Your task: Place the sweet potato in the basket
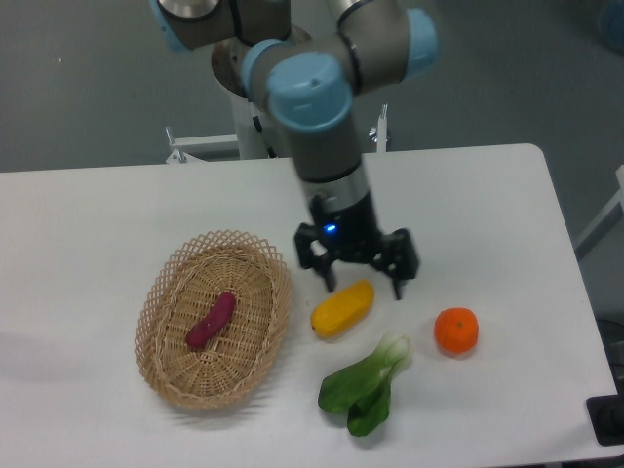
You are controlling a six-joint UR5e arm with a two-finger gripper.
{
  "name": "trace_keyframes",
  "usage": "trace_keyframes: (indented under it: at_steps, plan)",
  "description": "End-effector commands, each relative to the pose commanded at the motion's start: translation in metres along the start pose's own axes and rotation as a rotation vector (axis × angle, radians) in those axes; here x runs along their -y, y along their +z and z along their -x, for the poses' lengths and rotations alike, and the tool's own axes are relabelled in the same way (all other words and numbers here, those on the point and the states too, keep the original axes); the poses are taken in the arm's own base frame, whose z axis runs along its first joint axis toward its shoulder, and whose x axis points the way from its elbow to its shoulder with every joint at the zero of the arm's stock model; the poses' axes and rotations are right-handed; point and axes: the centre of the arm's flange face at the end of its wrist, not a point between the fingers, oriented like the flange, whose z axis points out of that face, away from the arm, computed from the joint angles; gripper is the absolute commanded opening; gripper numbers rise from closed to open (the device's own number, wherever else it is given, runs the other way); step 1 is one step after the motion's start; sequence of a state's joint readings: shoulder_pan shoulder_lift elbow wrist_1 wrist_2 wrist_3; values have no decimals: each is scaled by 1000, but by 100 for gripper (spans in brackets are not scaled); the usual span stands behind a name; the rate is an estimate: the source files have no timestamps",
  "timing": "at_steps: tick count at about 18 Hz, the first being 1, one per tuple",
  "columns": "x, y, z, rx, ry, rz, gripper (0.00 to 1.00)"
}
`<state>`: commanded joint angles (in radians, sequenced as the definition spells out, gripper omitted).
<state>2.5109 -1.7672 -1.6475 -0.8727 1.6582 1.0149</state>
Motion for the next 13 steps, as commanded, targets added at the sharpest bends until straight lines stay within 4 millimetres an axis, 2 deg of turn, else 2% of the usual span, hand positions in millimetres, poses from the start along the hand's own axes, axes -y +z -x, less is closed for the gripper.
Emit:
trace_keyframes:
  at_steps: [5,7,13]
  plan:
    - [-58,-9,37,-56,194,15,100]
    - [-75,-17,42,-84,220,11,100]
    - [-78,-25,45,-86,282,14,100]
